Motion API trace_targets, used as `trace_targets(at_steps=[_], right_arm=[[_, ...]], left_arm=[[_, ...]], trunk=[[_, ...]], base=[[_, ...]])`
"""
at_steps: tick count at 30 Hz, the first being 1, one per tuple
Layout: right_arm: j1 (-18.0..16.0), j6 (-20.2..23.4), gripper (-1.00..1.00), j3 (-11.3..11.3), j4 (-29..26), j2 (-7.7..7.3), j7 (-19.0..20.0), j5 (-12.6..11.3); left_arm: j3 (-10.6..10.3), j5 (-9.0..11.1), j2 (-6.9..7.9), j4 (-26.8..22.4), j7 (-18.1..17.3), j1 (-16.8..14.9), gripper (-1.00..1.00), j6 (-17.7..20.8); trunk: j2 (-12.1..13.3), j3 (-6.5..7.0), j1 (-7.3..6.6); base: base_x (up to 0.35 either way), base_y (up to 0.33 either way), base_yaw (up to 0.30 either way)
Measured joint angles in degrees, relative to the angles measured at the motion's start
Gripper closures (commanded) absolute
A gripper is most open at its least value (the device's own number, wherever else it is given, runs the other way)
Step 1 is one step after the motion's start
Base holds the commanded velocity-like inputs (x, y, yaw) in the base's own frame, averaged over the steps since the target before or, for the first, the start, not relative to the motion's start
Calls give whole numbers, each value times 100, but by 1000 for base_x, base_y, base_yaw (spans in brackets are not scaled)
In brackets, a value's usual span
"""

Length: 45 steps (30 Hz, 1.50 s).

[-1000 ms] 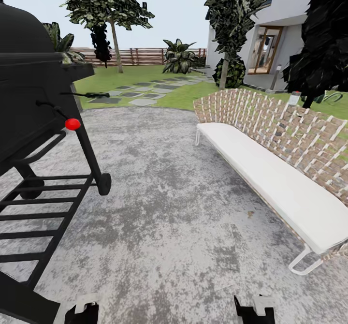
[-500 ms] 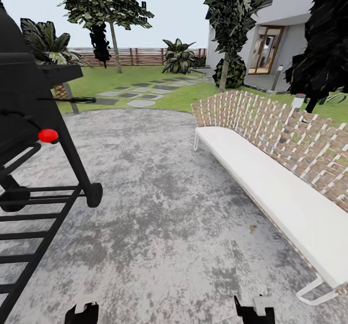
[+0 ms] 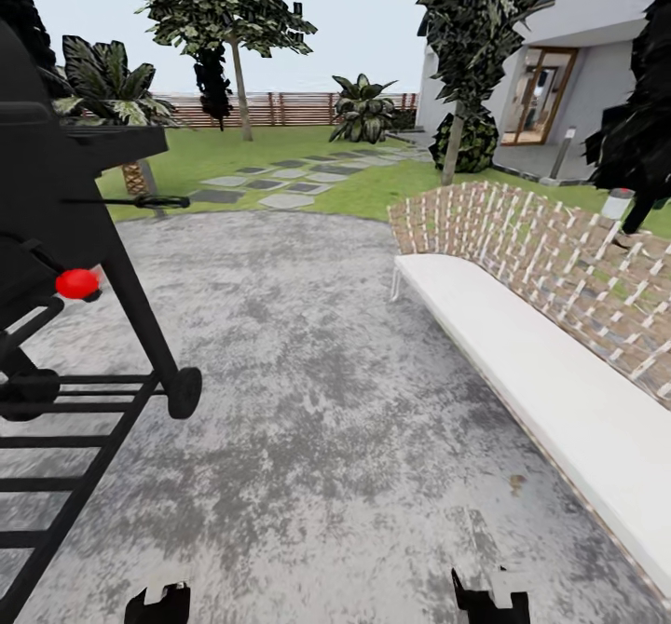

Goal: In the garden, pick up the pesticide atomizer on the floor and spray pesticide onto both trees until each tree trunk is fully covered.

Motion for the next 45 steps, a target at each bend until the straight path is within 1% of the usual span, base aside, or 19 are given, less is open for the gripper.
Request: trace_targets(at_steps=[25, 36, 45], right_arm=[[-1, 0, -100, -7, 0, -1, 0, 0], [3, 0, -100, -4, 0, 0, 0, 0], [0, 0, -100, 0, 1, 1, 0, 0]], left_arm=[[-1, 0, 0, 2, 3, -3, 100, 0], [0, 0, 0, 1, 1, -2, 100, 0], [0, 0, 0, -1, -3, -1, 100, 0]], trunk=[[0, 0, 0], [0, 0, 0], [0, 0, 0]], base=[[340, -105, 4], [340, -16, 2], [340, 0, 219]])
